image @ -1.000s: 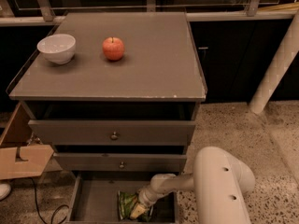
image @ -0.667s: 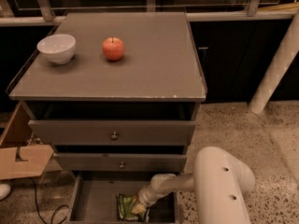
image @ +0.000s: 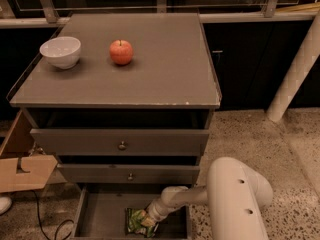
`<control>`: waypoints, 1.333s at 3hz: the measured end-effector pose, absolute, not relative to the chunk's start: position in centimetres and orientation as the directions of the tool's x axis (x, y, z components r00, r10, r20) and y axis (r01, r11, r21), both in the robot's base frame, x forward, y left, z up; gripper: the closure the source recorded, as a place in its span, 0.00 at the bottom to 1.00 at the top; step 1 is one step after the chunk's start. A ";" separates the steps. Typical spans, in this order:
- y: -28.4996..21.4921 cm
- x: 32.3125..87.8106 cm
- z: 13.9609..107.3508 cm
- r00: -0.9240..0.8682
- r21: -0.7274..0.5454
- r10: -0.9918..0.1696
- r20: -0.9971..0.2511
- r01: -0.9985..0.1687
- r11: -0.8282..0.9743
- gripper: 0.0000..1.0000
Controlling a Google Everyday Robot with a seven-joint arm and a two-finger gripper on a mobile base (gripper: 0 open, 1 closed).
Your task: Pick green jalapeno chip bag from bottom drawer and place on counter
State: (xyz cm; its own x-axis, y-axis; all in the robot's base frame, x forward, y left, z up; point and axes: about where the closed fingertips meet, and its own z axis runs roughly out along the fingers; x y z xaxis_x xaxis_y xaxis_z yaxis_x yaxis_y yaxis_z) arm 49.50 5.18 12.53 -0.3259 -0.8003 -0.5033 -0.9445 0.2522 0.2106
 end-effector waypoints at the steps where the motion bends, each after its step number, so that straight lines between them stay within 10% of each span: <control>1: 5.2 49.6 12.8 -0.324 0.209 -0.802 -0.502 -0.945 0.251 1.00; 4: 1.0 47.2 18.0 -0.254 0.170 -0.851 -0.459 -0.966 0.196 1.00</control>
Offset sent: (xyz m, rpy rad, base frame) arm 0.0148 -0.0190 0.0585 -0.0533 -0.0548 0.0514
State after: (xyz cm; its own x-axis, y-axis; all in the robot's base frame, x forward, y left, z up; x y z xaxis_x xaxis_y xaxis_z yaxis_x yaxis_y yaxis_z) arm 47.24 1.04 18.03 -0.2539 -0.8513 -0.4591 -0.9657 0.1965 0.1697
